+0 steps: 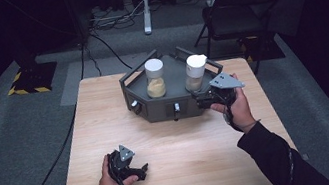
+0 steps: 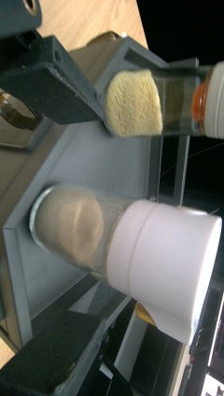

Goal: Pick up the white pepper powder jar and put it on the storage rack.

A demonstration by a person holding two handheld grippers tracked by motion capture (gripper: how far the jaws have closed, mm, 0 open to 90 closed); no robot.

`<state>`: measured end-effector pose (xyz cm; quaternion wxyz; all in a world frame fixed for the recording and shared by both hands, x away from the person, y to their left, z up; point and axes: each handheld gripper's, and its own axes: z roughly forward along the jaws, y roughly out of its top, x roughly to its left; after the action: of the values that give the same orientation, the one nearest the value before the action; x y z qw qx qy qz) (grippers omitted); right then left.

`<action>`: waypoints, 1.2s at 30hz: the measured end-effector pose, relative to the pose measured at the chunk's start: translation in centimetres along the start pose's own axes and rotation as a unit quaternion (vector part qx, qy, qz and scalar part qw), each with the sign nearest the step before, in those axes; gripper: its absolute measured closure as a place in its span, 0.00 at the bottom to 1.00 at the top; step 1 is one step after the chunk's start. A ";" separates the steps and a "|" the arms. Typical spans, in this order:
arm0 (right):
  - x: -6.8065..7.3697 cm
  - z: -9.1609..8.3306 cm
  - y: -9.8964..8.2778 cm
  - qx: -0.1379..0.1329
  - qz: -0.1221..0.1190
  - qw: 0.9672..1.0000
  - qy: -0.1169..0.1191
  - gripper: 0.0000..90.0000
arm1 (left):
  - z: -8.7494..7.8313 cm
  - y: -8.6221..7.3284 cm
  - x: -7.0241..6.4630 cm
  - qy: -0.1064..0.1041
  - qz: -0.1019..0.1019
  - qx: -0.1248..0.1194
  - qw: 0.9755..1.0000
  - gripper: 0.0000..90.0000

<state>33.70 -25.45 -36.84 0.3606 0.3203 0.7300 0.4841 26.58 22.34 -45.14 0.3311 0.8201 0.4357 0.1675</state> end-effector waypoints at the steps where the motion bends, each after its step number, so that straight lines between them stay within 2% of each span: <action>1: 0.0 0.0 0.0 0.000 0.000 1.000 0.000 0.03 | 0.0 0.0 0.0 0.000 0.000 0.000 1.000 0.00; 9: 0.4 -1.5 -1.1 -0.005 -0.023 1.000 0.013 0.02 | 0.0 0.0 0.0 0.000 0.001 0.000 1.000 0.00; 19: 1.3 -2.8 -2.8 0.002 -0.045 0.998 0.034 0.02 | 0.0 0.0 0.0 0.000 0.000 0.000 1.000 0.00; 33: 3.1 -4.1 -5.0 0.012 -0.093 0.995 0.044 0.02 | 0.0 0.0 0.0 0.000 0.001 0.000 1.000 0.00; 36: 3.3 -4.3 -5.5 0.017 -0.092 0.994 0.049 0.02 | 0.0 0.0 0.0 0.000 0.000 0.000 1.000 0.00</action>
<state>27.69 -26.61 -41.53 0.3617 0.2335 0.7817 0.4512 26.59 22.35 -45.14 0.3310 0.8204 0.4352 0.1672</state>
